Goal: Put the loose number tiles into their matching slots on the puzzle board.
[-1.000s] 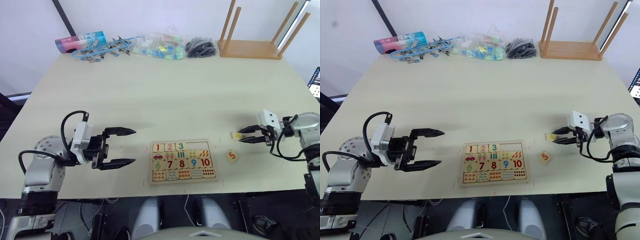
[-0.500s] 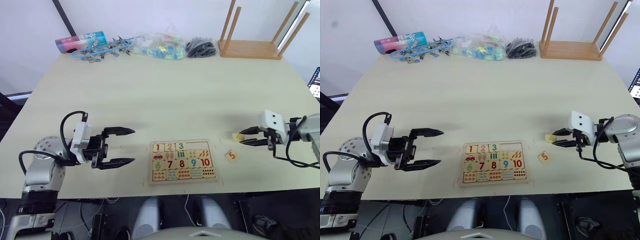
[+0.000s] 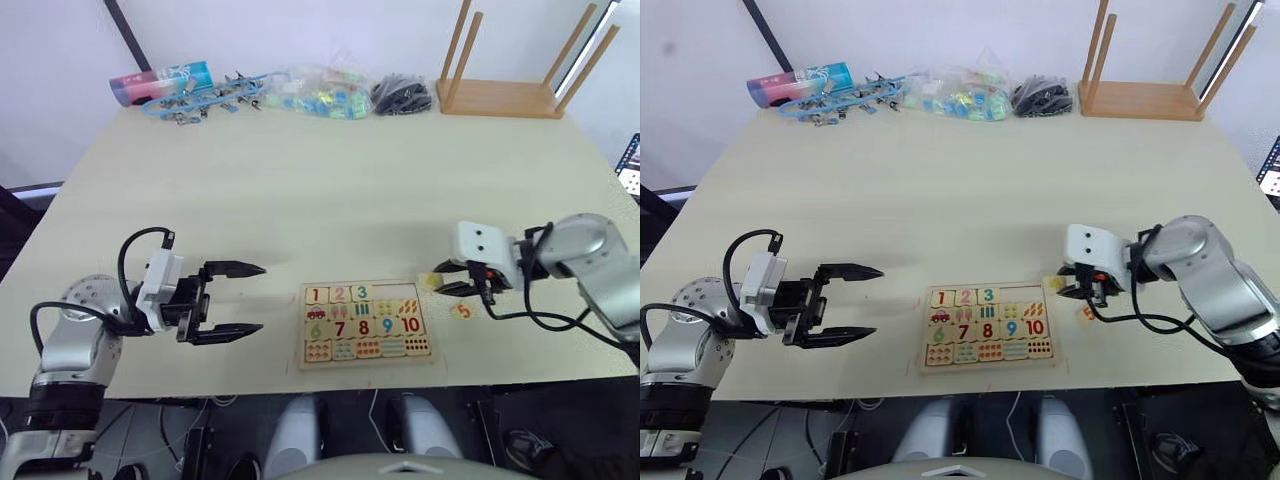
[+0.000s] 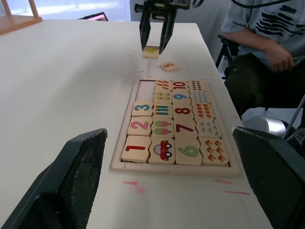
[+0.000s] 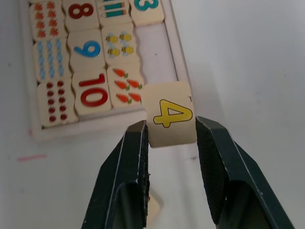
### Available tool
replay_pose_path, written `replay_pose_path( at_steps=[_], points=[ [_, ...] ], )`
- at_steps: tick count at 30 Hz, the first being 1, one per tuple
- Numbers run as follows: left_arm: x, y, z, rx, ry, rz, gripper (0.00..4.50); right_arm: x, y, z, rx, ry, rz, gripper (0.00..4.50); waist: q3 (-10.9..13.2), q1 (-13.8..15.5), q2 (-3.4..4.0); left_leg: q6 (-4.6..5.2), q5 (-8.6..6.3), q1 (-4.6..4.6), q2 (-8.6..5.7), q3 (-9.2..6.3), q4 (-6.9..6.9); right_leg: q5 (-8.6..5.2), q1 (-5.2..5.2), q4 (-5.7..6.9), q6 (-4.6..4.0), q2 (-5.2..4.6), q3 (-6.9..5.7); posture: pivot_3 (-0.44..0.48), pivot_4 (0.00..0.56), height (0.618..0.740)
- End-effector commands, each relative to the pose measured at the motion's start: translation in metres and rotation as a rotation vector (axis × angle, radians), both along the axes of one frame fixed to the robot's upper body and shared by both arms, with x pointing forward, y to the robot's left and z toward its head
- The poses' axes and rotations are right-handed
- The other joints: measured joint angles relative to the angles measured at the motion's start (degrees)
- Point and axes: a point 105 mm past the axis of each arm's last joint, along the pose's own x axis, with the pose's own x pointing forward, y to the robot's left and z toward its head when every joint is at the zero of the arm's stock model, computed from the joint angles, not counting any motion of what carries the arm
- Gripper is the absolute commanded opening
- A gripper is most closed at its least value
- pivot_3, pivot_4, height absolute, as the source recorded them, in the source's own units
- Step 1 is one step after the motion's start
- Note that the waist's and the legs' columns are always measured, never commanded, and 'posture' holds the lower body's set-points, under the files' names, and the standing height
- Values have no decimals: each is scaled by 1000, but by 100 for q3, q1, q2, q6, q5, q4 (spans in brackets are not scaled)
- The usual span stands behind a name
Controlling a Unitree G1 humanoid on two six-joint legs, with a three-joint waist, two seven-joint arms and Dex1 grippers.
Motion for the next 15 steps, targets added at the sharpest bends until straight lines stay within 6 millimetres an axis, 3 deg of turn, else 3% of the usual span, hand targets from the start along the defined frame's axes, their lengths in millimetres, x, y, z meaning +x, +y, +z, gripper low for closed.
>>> replay_pose_path(
  at_steps=[1, 15],
  points=[
    [-4, 2, 5, -2, -23, -30, 4500, 4, 10, 7, -50, -27, -33, 901, 0, 5, 0, 0, 0, 0, 0, -2, 0, 0, 0, 0, 0, 0, -2, 0, 150, 737],
    [-6, -1, 7, -13, -31, -25, 4500, 2, 47, 0, -134, 47, -78, 901, -1, 13, -3, 0, 0, -16, -3, -1, -3, 1, -14, -2, 1, -5, -5, 0, 150, 737]
  ],
)
